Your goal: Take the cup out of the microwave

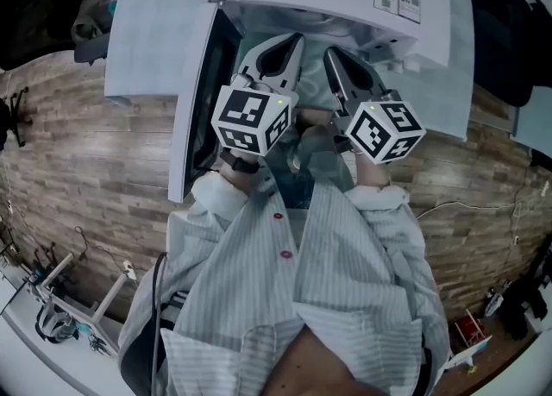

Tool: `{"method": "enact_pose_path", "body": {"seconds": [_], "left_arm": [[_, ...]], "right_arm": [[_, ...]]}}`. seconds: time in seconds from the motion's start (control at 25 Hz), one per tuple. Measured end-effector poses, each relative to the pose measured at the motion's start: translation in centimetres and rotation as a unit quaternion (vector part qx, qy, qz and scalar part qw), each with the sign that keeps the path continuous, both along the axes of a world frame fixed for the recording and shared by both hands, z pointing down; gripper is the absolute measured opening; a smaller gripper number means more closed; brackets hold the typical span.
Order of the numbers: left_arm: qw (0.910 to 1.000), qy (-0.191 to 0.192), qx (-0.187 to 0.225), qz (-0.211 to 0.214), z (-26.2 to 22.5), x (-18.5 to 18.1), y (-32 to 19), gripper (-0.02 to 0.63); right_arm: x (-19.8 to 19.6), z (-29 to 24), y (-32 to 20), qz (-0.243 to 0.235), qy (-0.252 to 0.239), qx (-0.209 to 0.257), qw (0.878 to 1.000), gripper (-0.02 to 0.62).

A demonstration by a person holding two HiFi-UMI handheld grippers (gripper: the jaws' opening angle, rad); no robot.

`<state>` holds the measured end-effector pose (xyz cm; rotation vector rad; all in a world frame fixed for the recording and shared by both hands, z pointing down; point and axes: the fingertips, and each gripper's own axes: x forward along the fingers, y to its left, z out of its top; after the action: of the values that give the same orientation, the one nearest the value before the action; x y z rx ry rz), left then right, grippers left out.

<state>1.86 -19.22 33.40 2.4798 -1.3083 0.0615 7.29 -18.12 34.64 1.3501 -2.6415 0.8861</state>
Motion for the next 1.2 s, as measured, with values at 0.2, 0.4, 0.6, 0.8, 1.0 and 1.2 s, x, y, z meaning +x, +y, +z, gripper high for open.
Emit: {"method": "enact_pose_path", "body": {"seconds": [0.2,0.4,0.6,0.8,1.0,1.2], "left_arm": [[0.9999,-0.001,-0.005,-0.012,1.8,-0.2,-1.2,0.009],[0.9997,-0.007,0.007,-0.023,3.0,-0.3,-2.8,0.009],[0.9991,-0.013,0.012,-0.037,5.2,-0.4,-3.5,0.011],[0.9991,-0.017,0.009,-0.039,7.5,-0.4,-4.2,0.046],[0.9992,-0.019,0.008,-0.034,9.2,-0.5,-4.6,0.095],[0.9993,-0.019,0.008,-0.032,10.2,-0.4,-5.2,0.151]], "right_arm": [[-0.1,1.5,-0.6,0.007,-0.003,-0.011,1.000,0.034],[-0.1,3.0,-1.3,0.009,-0.006,-0.017,1.000,0.034],[0.1,4.6,-1.5,0.014,-0.003,-0.025,1.000,0.034],[0.2,6.5,-2.0,0.021,-0.008,-0.032,0.999,0.034],[0.1,8.1,-1.7,0.023,-0.014,-0.037,0.999,0.034],[0.0,9.5,-1.0,0.027,-0.025,-0.046,0.998,0.034]]}}
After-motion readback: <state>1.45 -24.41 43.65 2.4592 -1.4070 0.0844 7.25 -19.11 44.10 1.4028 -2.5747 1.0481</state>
